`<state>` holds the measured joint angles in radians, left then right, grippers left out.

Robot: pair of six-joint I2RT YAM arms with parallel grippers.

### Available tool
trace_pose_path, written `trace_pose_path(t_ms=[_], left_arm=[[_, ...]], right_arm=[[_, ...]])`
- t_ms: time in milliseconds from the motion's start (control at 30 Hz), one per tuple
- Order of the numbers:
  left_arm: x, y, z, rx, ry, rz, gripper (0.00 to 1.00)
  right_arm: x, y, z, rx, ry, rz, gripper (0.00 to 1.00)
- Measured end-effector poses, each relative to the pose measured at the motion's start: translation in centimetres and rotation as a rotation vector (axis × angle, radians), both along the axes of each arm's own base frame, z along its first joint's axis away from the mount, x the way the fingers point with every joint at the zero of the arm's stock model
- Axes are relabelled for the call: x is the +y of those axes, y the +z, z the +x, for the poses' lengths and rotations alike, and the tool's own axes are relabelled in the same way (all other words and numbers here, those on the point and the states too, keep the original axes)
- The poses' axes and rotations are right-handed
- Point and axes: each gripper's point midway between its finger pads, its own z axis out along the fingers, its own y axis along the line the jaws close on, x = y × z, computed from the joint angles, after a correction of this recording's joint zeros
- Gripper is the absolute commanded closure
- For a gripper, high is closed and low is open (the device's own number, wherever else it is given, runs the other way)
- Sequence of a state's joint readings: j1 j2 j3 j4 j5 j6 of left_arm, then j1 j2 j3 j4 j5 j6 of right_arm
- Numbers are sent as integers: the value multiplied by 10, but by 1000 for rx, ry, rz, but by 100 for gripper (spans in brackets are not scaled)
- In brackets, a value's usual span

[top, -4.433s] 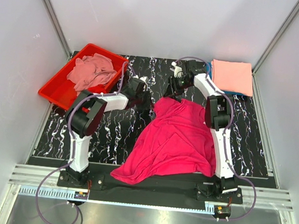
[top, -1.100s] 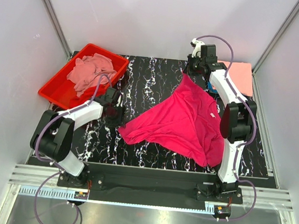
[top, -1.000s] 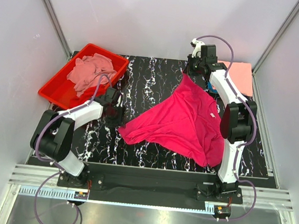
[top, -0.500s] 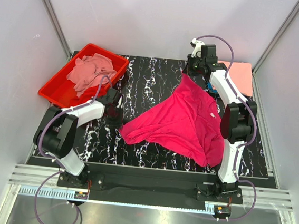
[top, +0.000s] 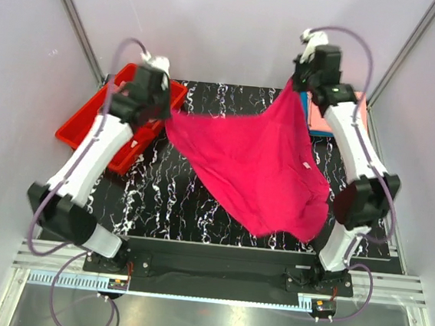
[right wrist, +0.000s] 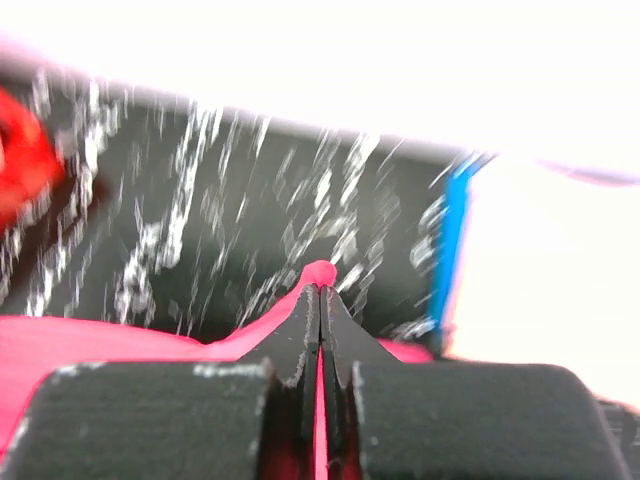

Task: Fold and stack the t-shirts
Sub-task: Flatten the tshirt out

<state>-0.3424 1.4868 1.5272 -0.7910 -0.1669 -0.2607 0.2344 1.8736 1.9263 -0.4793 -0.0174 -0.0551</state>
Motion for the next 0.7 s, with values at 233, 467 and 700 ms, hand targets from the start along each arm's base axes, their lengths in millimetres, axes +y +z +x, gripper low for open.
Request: trace_pose_path(t_ms=[233,467,700], left_arm=[[45,206,-38,-542,97,-40,100],[70,252,-76,-678,127,-9,100],[62,248,-91,-735,31,-9,100]], right_arm=[[-50,204,-95,-450,-117,9,100],[-87,327,-227,-795,-161,85,100],[-93,362,-289,-926,-118,121,100]])
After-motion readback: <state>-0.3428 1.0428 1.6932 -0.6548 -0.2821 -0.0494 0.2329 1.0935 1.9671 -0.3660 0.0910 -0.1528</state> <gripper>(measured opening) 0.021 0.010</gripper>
